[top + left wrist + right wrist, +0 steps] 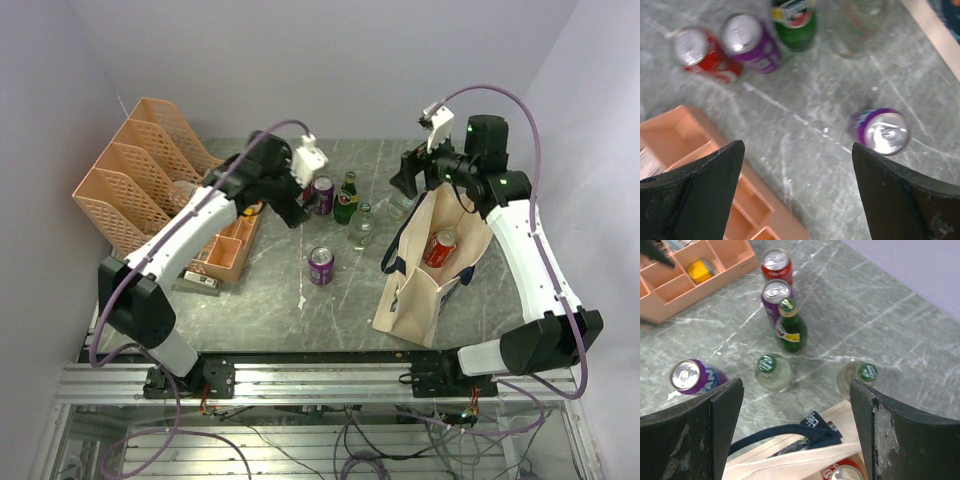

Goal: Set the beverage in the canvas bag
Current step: Pick up the drink from the center of the board.

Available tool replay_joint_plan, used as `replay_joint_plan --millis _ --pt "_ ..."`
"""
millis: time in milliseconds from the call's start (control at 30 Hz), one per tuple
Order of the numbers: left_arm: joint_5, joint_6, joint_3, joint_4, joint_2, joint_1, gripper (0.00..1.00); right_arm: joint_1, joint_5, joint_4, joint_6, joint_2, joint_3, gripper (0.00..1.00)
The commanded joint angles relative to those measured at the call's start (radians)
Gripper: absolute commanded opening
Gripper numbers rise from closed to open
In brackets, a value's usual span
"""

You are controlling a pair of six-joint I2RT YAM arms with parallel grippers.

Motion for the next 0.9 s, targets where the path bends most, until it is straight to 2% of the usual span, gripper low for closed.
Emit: replay_joint_plan --millis 0,367,867 --pt "0.060 -0.066 0.012 0.038 -0.070 0.128 0.99 0.076 0.021 -0.017 -0.026 0.011 0.024 0.87" --pt "0.013 -0.247 -0.002 0.163 -0.133 0.453 0.99 0.308 0.098 -0.048 -0.125 0.064 0.016 0.88" --pt "0.006 -0.323 -0.112 0.208 -0.257 0.637 0.98 0.463 0.091 -0.182 -0.327 0.219 0.058 0.92"
